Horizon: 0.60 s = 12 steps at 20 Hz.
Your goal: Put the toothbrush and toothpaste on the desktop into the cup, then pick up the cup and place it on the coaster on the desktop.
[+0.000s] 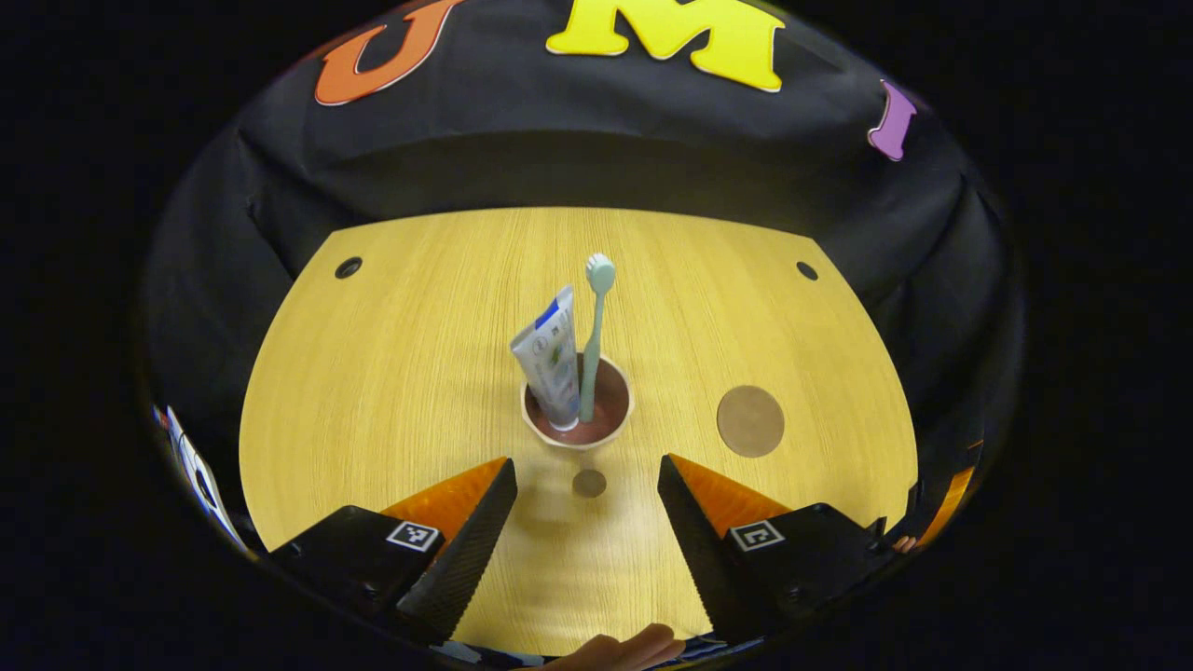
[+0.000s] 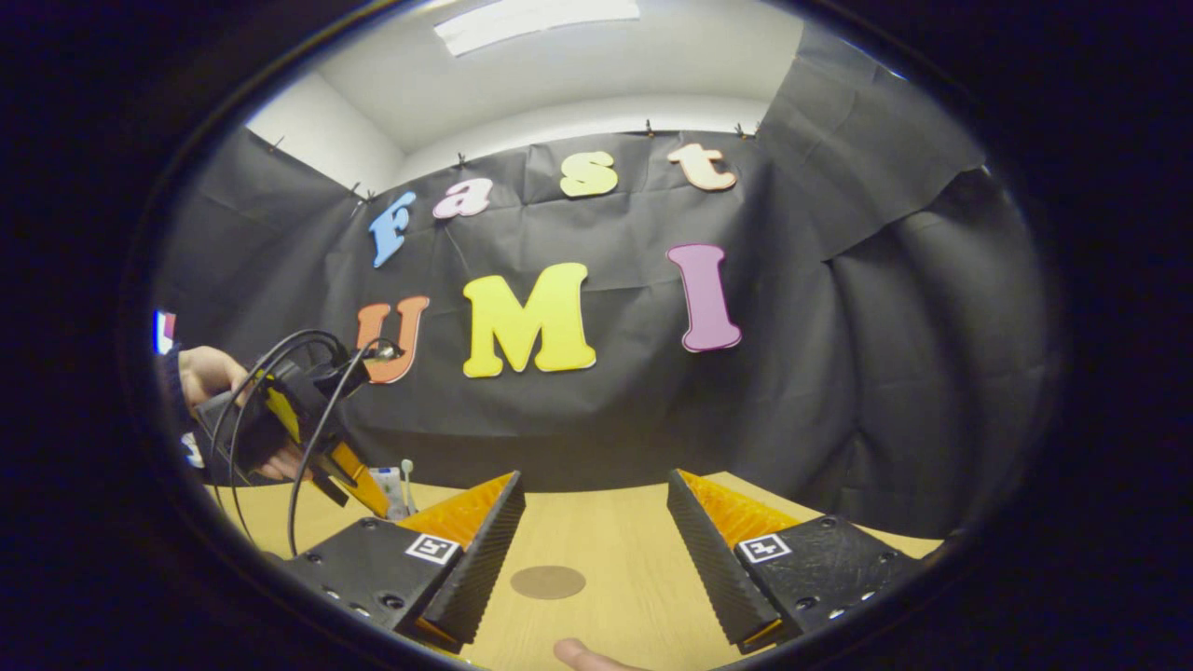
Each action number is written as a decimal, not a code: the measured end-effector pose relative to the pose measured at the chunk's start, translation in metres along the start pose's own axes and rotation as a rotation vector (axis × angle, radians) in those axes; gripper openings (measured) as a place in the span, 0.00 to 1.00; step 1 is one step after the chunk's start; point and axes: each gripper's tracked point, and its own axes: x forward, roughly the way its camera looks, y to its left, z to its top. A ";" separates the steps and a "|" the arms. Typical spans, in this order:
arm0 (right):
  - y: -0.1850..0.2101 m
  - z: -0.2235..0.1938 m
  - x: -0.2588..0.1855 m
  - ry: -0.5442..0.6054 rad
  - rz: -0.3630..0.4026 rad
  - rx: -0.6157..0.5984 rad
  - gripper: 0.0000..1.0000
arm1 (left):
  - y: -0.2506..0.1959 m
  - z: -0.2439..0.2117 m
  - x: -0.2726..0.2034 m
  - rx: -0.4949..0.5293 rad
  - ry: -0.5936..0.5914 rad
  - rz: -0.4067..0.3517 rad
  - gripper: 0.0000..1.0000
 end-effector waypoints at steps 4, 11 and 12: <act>-0.008 0.005 0.000 0.003 0.000 0.040 0.95 | 0.005 0.002 0.025 0.013 0.093 0.051 0.95; -0.019 0.008 0.002 -0.010 -0.015 0.050 0.95 | 0.008 -0.012 0.068 -0.060 0.225 0.068 0.78; -0.020 0.007 0.002 -0.004 -0.017 0.059 0.95 | 0.006 -0.014 0.072 -0.073 0.244 0.045 0.71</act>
